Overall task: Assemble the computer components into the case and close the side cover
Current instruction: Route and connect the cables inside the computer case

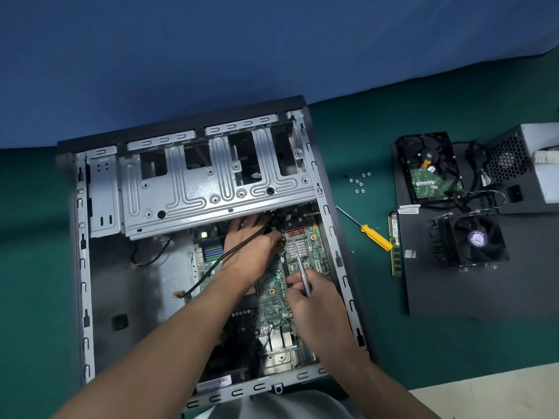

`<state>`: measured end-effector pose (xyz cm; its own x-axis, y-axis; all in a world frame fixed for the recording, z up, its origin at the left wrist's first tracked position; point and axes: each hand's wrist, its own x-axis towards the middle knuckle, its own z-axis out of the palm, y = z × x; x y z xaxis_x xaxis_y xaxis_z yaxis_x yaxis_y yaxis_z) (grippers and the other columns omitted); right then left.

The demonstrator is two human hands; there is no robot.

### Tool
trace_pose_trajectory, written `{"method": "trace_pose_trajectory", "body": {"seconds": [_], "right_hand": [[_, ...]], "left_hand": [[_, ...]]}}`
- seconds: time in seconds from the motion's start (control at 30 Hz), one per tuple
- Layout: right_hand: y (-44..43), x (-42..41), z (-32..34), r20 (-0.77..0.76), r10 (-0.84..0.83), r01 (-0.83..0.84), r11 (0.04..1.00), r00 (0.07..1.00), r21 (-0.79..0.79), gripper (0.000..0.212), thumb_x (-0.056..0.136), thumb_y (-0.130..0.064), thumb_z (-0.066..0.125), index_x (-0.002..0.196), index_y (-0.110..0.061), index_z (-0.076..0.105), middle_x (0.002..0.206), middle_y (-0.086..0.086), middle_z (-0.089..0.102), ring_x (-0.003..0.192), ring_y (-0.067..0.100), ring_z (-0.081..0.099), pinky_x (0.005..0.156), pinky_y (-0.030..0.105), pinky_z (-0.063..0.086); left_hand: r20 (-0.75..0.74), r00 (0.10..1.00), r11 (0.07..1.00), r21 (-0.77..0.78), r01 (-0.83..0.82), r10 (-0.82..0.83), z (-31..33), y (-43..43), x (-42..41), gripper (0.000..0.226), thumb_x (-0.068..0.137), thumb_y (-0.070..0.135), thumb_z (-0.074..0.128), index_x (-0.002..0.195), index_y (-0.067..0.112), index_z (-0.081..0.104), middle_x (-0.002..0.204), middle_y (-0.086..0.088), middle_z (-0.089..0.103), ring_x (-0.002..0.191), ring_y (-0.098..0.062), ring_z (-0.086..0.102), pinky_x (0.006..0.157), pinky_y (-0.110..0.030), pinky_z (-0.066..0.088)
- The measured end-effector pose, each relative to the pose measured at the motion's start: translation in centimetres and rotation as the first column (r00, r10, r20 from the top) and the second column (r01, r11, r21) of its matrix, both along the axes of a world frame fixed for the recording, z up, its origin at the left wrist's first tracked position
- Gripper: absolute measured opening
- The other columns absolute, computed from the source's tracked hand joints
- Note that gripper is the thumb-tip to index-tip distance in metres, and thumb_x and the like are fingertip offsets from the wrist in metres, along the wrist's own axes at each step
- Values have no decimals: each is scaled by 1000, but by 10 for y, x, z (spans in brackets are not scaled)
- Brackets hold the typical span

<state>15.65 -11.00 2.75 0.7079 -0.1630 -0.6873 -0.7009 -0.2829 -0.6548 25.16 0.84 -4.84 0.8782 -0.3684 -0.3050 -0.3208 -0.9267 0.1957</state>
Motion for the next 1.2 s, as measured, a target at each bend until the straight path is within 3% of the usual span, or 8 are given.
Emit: {"method": "trace_pose_trajectory", "body": {"seconds": [0.13,0.27,0.43,0.6,0.73,0.9,1.03,1.2], "right_hand": [[2,1,-1,-5,6,-6,1000,1000,-8,14,88,-12,52,95,-22,60,86,1,61,63,8,48,62,28,39],[2,1,0,-12,-9,9,1000,1000,14,13,88,-11,53,92,-22,59,83,0,60,64,11,50,62,29,40],[-1,2,3,-4,-17,18,999,1000,29,12,88,-11,52,92,-21,58,78,-3,56,62,10,48,60,28,38],[-2,1,5,-4,-21,21,999,1000,32,11,90,-12,52,92,-21,58,78,-4,55,62,10,47,61,29,38],[-2,2,5,-3,-21,21,999,1000,33,11,90,-11,52,92,-21,58,79,-4,56,62,10,48,61,29,38],[-1,2,6,-10,-18,19,999,1000,32,11,90,-11,52,92,-19,58,78,-4,55,62,10,47,60,28,37],[-1,2,7,-10,-9,10,1000,1000,25,11,89,-11,52,92,-20,58,80,-2,57,62,10,47,60,28,37],[0,2,4,0,8,-8,999,1000,-31,14,94,-20,48,106,-18,55,81,-4,56,63,9,48,59,27,37]], "left_hand": [[54,994,995,51,92,-94,9,0,2,18,84,41,70,101,34,68,116,10,65,123,-21,45,102,-37,30],[4,995,993,64,96,-96,13,-4,5,9,89,30,65,98,31,66,103,8,62,116,-20,49,95,-37,38],[-35,997,991,114,71,-68,12,-10,4,17,91,18,62,102,29,68,115,5,61,122,-20,42,103,-41,31],[-11,994,989,106,108,-107,8,-8,4,19,90,30,65,107,35,70,137,12,51,135,-19,29,111,-40,17],[-34,995,989,118,92,-89,9,-10,7,20,88,30,65,106,36,70,144,10,46,139,-21,25,103,-40,3],[-55,996,994,81,69,-64,5,-7,5,18,86,25,65,101,34,69,132,8,58,126,-21,41,104,-43,23],[33,997,987,150,64,-70,4,-10,-1,31,62,24,85,89,35,73,140,5,52,128,-22,25,98,-44,12],[122,989,991,110,75,-88,-3,-4,-8,39,49,20,95,78,29,72,117,2,65,117,-23,34,97,-55,29]]}}
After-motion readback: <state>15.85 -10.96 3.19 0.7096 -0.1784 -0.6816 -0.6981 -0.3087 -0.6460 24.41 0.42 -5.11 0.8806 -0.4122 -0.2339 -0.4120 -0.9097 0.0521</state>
